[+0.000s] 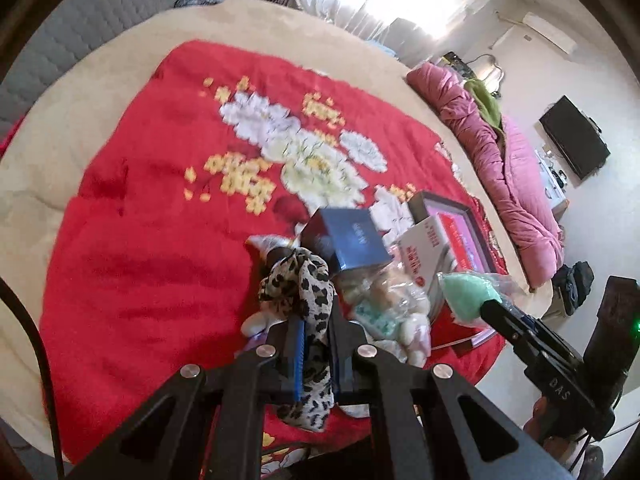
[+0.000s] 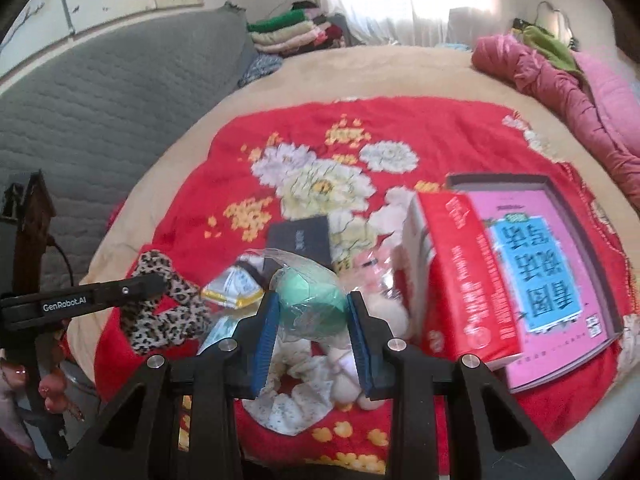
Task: Organize soft objects
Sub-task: 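Carry the leopard scrunchie and green ball onto the pink book box and release both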
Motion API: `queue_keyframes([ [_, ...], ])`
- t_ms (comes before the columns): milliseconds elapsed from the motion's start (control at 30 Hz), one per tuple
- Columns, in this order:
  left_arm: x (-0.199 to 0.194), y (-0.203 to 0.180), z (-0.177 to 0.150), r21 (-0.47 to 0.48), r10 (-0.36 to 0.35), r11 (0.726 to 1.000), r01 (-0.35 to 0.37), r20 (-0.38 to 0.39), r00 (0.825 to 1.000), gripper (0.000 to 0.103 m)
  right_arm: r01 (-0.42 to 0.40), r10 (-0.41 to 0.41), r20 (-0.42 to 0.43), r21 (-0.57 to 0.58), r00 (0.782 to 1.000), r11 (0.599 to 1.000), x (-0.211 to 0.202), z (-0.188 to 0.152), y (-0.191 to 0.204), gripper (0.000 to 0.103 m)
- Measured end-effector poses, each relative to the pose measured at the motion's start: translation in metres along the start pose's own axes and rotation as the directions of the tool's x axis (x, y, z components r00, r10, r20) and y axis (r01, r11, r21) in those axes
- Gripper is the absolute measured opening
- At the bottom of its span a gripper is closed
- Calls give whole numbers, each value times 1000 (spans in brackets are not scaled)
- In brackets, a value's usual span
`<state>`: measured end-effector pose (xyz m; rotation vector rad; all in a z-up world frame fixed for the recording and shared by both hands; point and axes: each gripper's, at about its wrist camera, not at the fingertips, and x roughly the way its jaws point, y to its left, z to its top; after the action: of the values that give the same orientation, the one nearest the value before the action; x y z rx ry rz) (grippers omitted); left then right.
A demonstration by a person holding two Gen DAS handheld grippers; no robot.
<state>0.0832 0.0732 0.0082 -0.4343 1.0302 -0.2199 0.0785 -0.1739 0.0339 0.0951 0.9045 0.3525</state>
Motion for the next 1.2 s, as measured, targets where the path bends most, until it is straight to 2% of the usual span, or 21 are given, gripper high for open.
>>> queue_keyframes([
  [133,-11,-26,11,48,-10,999,9,12,1000,10,25,-27,47,39,999,999,-22,11,-22,35],
  [333,-8,-96,22,164,-60,985,59,-1,998,10,95,-110,114,134,987,986,-66,20,-78,35],
  [600,34,-205,21,284,-134,946,153,-85,987,10,182,-220,128,259,967,949,-106,10,-166,35],
  [733,62,-249,19,311,-155,932,186,-123,980,10,193,-237,117,304,964,933,-108,2,-207,35],
  [867,100,-288,16,366,-141,911,192,-162,977,10,204,-246,92,326,965,923,-96,-5,-233,35],
  [1033,149,-324,6,392,-152,885,250,-264,953,10,205,-237,45,368,970,907,-79,-16,-262,35],
  [1100,171,-336,-1,424,-122,872,244,-294,948,10,215,-241,25,371,970,903,-71,-20,-269,35],
  [1200,204,-344,-11,450,-51,868,211,-341,939,10,239,-252,-13,372,968,897,-59,-26,-281,35],
])
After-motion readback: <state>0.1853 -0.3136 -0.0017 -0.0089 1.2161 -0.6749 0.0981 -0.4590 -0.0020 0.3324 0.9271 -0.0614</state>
